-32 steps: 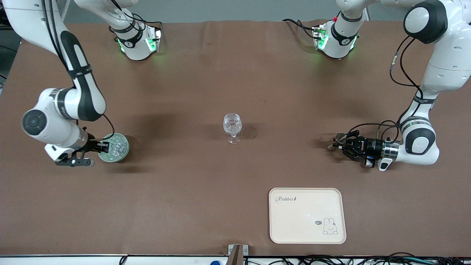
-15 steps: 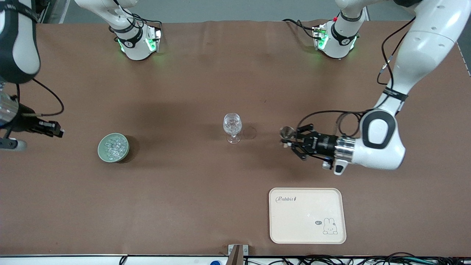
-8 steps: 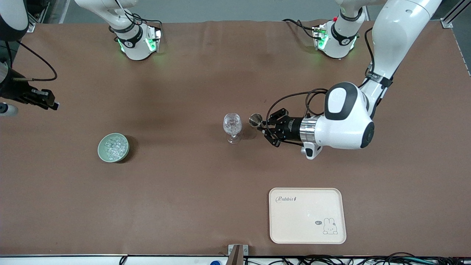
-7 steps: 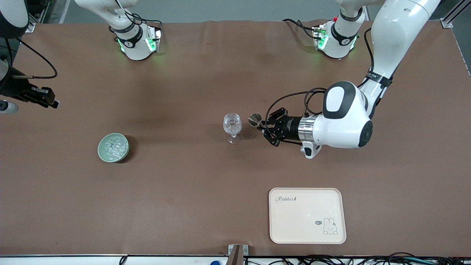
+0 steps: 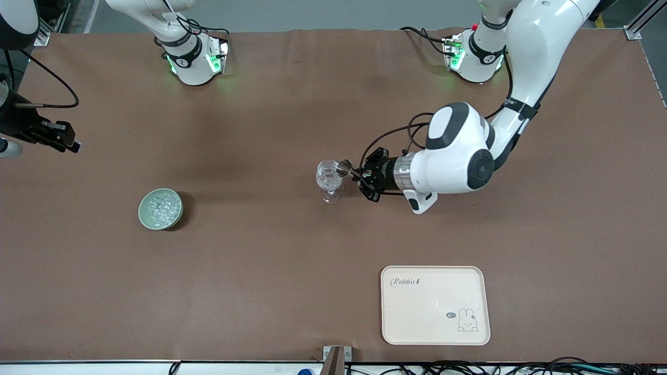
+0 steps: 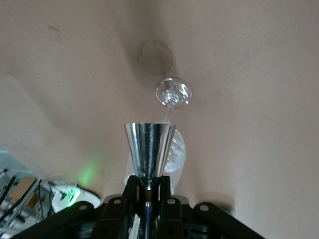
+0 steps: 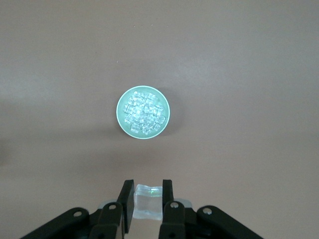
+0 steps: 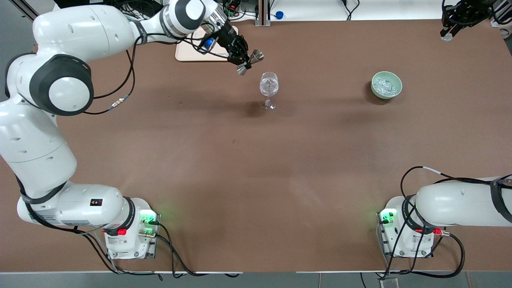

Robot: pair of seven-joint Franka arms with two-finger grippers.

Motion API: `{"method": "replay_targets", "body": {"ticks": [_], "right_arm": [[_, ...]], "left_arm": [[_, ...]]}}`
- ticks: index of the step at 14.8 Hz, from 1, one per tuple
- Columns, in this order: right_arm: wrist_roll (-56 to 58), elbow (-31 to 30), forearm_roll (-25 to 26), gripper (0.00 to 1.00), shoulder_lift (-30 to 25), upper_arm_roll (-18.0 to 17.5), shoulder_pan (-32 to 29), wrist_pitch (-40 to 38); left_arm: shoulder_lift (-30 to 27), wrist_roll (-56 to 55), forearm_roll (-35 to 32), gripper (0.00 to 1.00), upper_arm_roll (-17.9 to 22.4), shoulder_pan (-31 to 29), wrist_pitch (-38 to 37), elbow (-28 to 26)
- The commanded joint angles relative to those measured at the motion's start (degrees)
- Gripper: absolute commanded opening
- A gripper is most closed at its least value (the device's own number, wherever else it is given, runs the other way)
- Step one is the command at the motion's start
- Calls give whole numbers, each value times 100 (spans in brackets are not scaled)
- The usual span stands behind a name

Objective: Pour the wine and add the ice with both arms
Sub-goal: 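Carry the silver jigger over the wine glass with the left gripper, then tilt the jigger above the glass rim with the left gripper to pour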

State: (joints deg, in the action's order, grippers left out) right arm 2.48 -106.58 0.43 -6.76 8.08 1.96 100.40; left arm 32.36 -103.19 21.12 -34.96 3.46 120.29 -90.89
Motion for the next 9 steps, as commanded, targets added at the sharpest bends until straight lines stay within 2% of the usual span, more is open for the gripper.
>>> {"method": "replay_targets", "body": {"ticks": [1,7,9], "right_arm": [[51,50,72,5,-53,-35,-46,-3],[33,50,72,5,-18,-35,-55,6],[42,50,80,5,-10,-35,-55,6]], "left_arm": [[-72,-832,-720,0,42,277,21,177],[-90,-1922,-1741,0,42,568,12,203],[-90,-2274,-2154,0,42,664,-49,387]]}}
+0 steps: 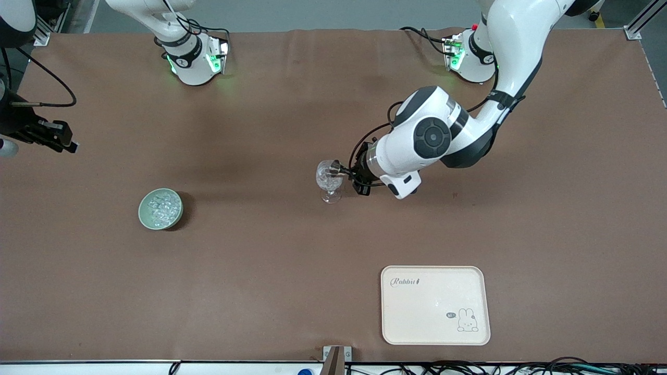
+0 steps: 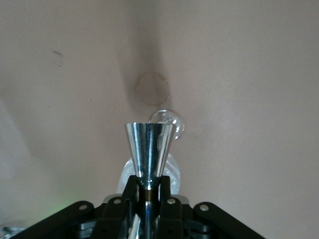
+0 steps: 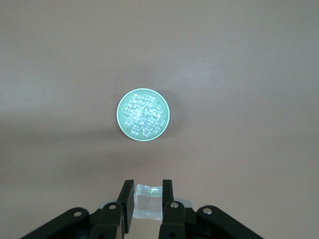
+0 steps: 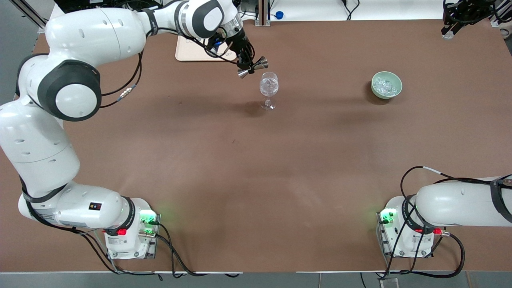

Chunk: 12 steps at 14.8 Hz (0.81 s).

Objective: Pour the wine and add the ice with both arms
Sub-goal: 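Tilt the jigger above the glass rim with the left gripper to pour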

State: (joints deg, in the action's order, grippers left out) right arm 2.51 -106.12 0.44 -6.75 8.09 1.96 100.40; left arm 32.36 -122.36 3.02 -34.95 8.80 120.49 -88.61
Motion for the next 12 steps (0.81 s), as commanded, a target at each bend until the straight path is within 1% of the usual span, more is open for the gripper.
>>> {"method": "replay_targets", "body": {"ticks": [1,2,5,9,12], "right_arm": [[39,4,79,5,-11,-35,-55,6],[39,4,70,5,-11,-35,-55,6],[39,4,79,5,-11,-35,-55,6],[30,12,70,5,24,-35,-55,23],[-13,12,70,5,25,-35,-38,41]], "left_arm": [[-89,-454,-512,0,41,192,-122,203],[-89,-516,-609,0,41,201,-192,221],[-98,-517,-619,0,59,245,-376,283],[-98,-753,-1232,0,41,482,-631,292],[-98,-798,-1462,0,59,614,-667,283]]}}
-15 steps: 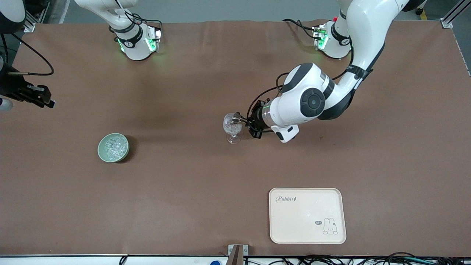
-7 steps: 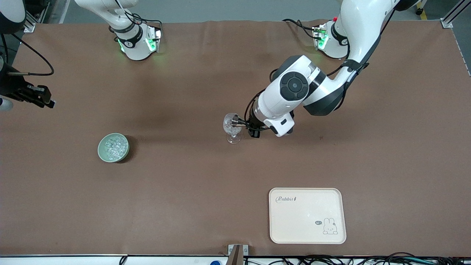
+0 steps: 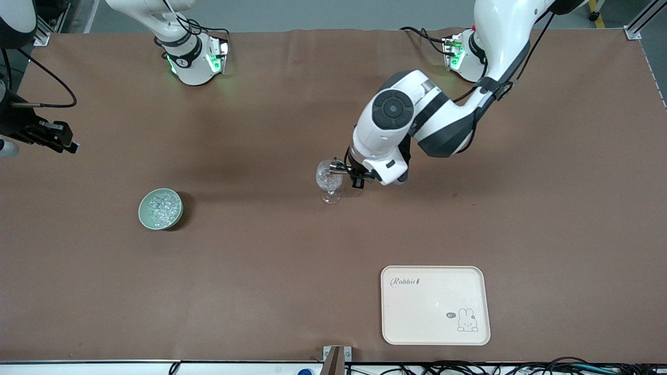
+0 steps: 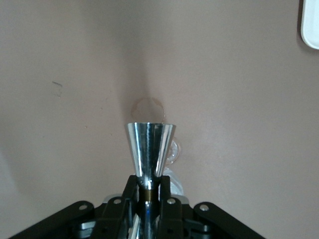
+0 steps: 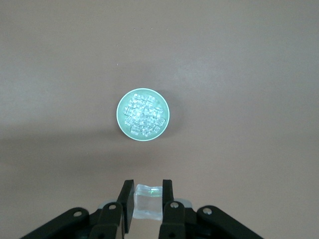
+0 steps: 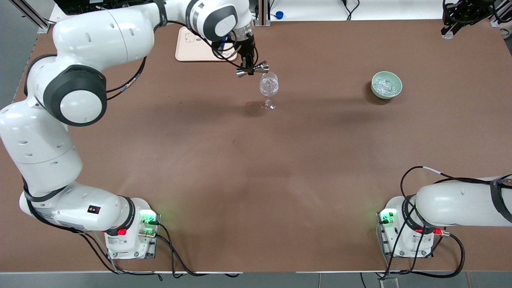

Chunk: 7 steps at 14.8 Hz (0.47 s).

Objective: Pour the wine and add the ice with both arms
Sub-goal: 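Tilt the jigger above the glass rim with the left gripper to pour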

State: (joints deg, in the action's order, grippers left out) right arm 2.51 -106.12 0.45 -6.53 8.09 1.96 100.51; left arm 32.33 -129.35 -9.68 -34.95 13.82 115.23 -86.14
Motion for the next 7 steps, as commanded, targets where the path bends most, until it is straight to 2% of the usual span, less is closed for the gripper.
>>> {"method": "replay_targets", "body": {"ticks": [1,4,7], "right_arm": [[-22,12,69,5,3,-44,-29,39],[-31,12,69,5,12,-44,-11,48],[-31,30,69,5,64,-44,-2,48]], "left_arm": [[-104,-108,-323,0,59,112,-150,36],[-96,-222,-763,0,58,278,-413,45],[-96,-231,-869,0,76,314,-422,53]]}}
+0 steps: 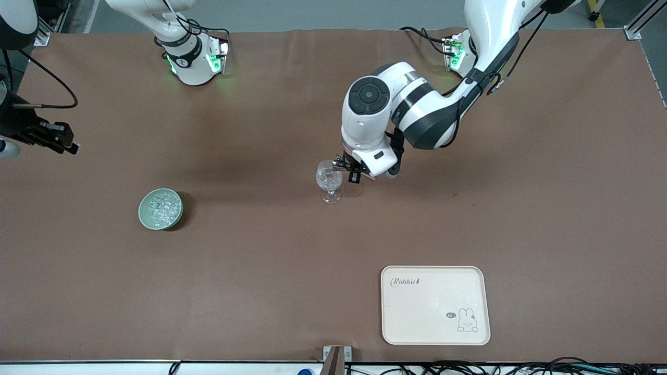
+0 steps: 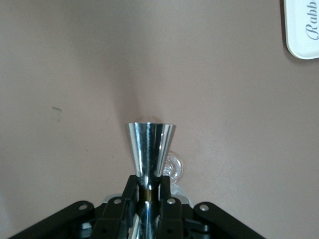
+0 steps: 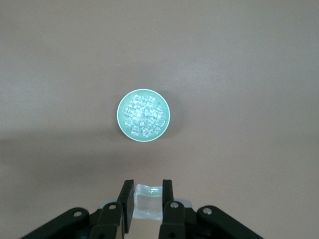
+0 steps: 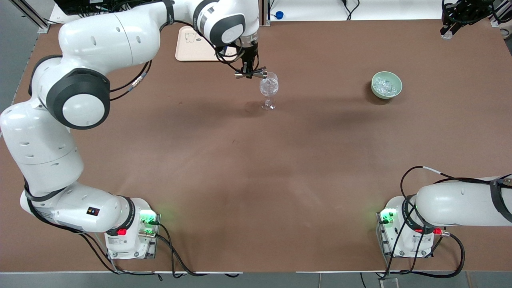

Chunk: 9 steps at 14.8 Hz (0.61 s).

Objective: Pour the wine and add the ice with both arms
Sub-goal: 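Tilt the jigger above the glass rim with the left gripper to pour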

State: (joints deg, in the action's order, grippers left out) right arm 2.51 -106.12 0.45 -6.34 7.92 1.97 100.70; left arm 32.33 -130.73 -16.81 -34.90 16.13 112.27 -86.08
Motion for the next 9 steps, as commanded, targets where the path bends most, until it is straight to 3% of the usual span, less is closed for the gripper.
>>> {"method": "replay_targets", "body": {"ticks": [1,9], "right_arm": [[-31,39,69,5,45,-28,5,29],[-31,47,69,5,45,-28,14,29]], "left_arm": [[-87,-162,-243,0,71,101,-135,91],[-34,-347,-1095,0,79,417,-223,249]]}}
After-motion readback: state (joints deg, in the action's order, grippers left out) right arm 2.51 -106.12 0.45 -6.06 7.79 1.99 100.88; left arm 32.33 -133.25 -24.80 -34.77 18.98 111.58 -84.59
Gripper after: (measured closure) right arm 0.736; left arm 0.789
